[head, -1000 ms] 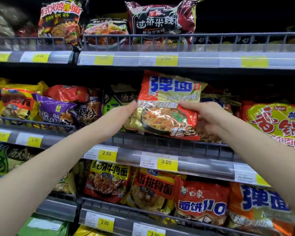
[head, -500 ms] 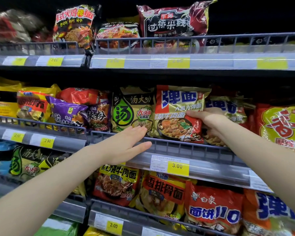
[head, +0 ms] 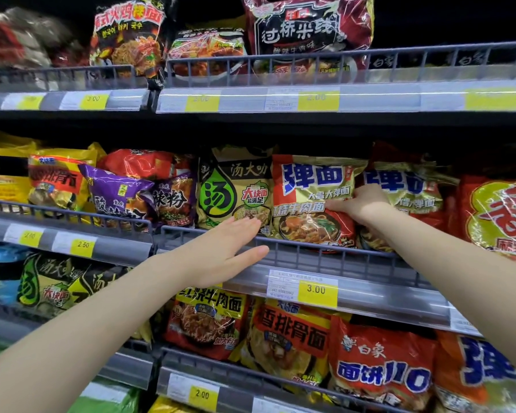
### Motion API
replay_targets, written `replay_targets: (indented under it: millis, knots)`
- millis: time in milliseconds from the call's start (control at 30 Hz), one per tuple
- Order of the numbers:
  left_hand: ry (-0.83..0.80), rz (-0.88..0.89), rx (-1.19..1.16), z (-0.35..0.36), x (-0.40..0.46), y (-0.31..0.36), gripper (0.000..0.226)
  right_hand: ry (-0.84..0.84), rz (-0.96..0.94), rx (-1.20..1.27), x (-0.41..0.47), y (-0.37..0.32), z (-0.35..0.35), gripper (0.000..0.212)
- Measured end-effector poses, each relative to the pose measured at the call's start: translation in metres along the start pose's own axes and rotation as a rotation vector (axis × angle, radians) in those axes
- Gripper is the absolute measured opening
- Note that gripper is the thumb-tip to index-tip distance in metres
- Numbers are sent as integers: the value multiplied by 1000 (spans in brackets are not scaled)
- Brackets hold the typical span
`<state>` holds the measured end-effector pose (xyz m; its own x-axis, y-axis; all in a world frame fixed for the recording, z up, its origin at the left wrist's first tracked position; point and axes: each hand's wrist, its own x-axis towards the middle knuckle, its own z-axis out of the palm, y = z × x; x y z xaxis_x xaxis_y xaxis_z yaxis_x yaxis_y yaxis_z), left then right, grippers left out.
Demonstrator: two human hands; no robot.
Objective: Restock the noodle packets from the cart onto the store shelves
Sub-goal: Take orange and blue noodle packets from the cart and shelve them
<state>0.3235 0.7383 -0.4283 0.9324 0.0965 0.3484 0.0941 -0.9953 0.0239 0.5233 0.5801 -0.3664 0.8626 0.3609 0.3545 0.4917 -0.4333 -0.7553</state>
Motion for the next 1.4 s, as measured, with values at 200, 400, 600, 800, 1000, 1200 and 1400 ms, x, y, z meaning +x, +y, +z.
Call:
replay_targets:
  millis: [200, 400, 600, 800, 1000, 1200, 1400]
  knots:
    - [0, -2, -15, -1, -1, 2, 78, 114, -81, -368, 3, -10, 9, 48]
    - [-4, -15, -7, -2, -3, 3, 67, 152, -150, -741, -7, -19, 10, 50]
    - [5, -20, -6, -3, -2, 7, 62, 246, -225, -1102, -23, -17, 7, 61]
    - [-19, -5, 57, -8, 0, 1, 63, 423, -490, -1114, -51, -6, 0, 57]
    - [80, -2, 57, -19, -18, 0, 57, -58, -709, -574, -94, -18, 11, 50]
    - [137, -90, 128, -27, -80, -22, 56, -272, -913, -294, -117, -24, 50, 50]
    - [103, -247, 141, -52, -153, -46, 60, -447, -1042, -184, -130, -54, 92, 44]
